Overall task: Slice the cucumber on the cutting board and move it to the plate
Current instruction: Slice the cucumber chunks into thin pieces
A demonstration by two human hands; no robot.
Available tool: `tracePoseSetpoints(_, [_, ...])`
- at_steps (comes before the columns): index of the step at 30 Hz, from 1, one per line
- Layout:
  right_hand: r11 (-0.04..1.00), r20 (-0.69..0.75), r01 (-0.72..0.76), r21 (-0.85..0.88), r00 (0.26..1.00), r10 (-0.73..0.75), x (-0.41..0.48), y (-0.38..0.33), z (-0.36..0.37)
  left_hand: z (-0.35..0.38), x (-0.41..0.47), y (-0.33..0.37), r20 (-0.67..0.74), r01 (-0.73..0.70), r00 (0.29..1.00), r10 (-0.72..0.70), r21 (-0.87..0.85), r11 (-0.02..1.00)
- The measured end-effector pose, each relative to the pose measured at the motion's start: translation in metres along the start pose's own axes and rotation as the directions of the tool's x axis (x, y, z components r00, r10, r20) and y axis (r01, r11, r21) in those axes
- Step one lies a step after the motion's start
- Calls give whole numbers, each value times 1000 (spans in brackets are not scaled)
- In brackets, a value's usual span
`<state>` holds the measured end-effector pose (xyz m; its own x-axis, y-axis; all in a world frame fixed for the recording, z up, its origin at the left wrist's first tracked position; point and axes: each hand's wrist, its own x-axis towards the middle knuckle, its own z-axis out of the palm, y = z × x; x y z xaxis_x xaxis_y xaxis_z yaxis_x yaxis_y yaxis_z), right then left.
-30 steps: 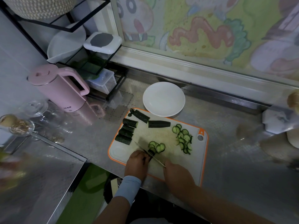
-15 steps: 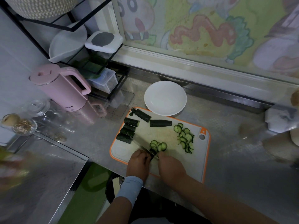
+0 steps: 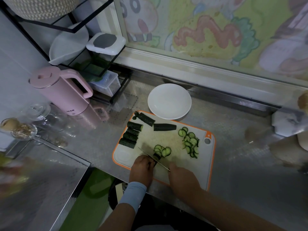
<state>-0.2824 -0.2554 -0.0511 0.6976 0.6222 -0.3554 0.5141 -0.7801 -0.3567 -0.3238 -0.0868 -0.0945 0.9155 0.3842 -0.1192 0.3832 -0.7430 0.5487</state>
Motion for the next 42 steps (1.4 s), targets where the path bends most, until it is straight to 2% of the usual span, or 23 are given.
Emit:
tracePoseSetpoints(3, [1000, 37, -21, -5, 999, 21, 13, -5, 3, 1, -1, 0, -11, 7, 1000, -7, -12, 1000])
tracePoseSetpoints(9, [1000, 4, -8, 2, 1000, 8, 35, -11, 2, 1, 0, -3, 11, 9, 1000, -9, -10, 1000])
tracePoseSetpoints(13, [979, -68, -40, 200, 996, 55, 33, 8, -13, -1, 5, -3, 11, -23, 1000, 23, -20, 1000])
tracePoseSetpoints(16, [968, -126, -37, 247, 990, 70, 30, 24, -30, -3, 8, -2, 7, -66, 998, 66, -30, 997])
tracePoseSetpoints(18, [969, -163, -27, 245, 984, 69, 27, 33, -38, -11, 12, 3, -77, -36, 997, 28, -116, 993])
tracePoseSetpoints(21, [992, -243, 13, 129, 970, 19, 23, 45, -46, -32, 21, 14, -336, -12, 938, -80, -263, 965])
tracePoseSetpoints(23, [995, -279, 38, 94, 960, -10, 21, 53, -50, -48, 30, 20, -493, -44, 864, -98, -269, 962])
tracePoseSetpoints(25, [995, -274, 69, 77, 961, -46, 20, 58, -55, -59, 43, 26, -548, -99, 836, -26, -198, 975])
tracePoseSetpoints(27, [992, -264, 111, 59, 960, -92, 19, 62, -58, -60, 56, 36, -440, -168, 892, 106, -104, 980])
tracePoseSetpoints(29, [989, -258, 141, 48, 958, -124, 19, 64, -60, -53, 66, 47, -177, -252, 952, 249, 6, 968])
tracePoseSetpoints(31, [986, -267, 168, 24, 951, -155, 21, 65, -59, -41, 72, 57, 106, -320, 944, 312, 77, 944])
tracePoseSetpoints(33, [985, -284, 171, -10, 944, -167, 21, 67, -59, -33, 76, 66, 286, -280, 924, 255, 52, 958])
tracePoseSetpoints(35, [985, -289, 169, -38, 942, -172, 21, 71, -57, -26, 83, 70, 361, -220, 911, 198, 20, 975])
tracePoseSetpoints(40, [980, -304, 183, -76, 932, -198, 20, 73, -56, -17, 104, 72, 358, -185, 924, 138, 100, 978])
tracePoseSetpoints(42, [982, -315, 177, -60, 930, -187, 20, 72, -57, -17, 106, 76, 374, -170, 918, 128, 82, 982])
